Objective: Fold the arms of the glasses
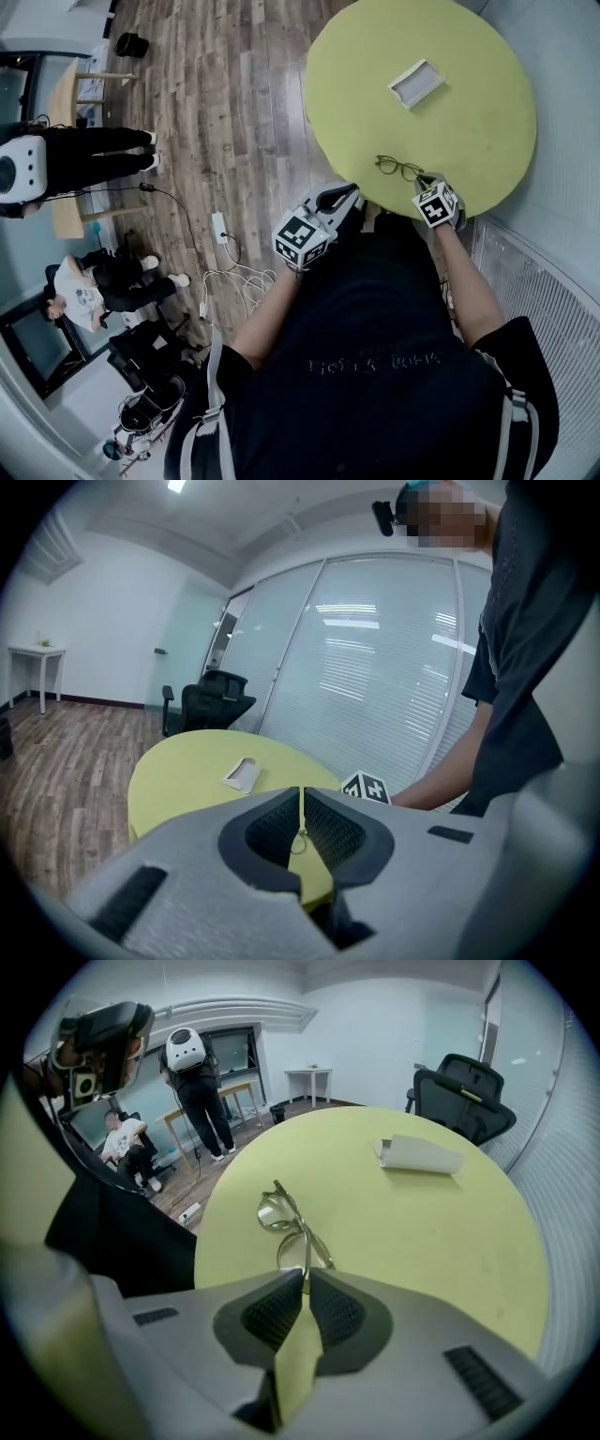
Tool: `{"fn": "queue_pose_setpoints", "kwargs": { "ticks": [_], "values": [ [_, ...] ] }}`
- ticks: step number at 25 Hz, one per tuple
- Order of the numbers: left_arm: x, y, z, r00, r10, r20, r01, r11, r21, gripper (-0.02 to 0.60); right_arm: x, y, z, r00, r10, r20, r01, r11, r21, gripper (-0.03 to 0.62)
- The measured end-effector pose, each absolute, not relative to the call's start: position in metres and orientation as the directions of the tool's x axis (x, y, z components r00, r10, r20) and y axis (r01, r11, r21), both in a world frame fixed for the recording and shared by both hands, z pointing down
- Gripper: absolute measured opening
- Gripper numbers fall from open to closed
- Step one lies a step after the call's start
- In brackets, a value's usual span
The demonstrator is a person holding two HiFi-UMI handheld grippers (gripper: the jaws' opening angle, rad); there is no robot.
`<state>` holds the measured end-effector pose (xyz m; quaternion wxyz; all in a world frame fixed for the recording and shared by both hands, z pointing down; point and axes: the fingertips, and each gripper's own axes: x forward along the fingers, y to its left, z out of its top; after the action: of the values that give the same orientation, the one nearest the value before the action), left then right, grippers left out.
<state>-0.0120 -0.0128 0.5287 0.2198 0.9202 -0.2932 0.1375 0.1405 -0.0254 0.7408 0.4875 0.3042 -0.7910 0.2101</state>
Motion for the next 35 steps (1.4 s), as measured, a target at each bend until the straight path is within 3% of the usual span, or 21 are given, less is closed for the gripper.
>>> {"fn": "queue_pose_setpoints", "kwargs": {
  "ticks": [18,35],
  "values": [
    [-0.029,-0.002,0.527,0.769,-0.496,0.404,-0.627,-0.711,0.319,0.028,0.136,-0.016,0.756,-0.315,-0.26,0.913,-0.676,0.737,-0.023,0.034],
    [-0.037,-0.008,0.521,0.78,-0.536,0.321,-0.625,-0.678,0.386,0.028,0.137,-0.013,0.713,-0.401,-0.388,0.83,-0.774,0.628,-0.08,0.032]
  ]
}}
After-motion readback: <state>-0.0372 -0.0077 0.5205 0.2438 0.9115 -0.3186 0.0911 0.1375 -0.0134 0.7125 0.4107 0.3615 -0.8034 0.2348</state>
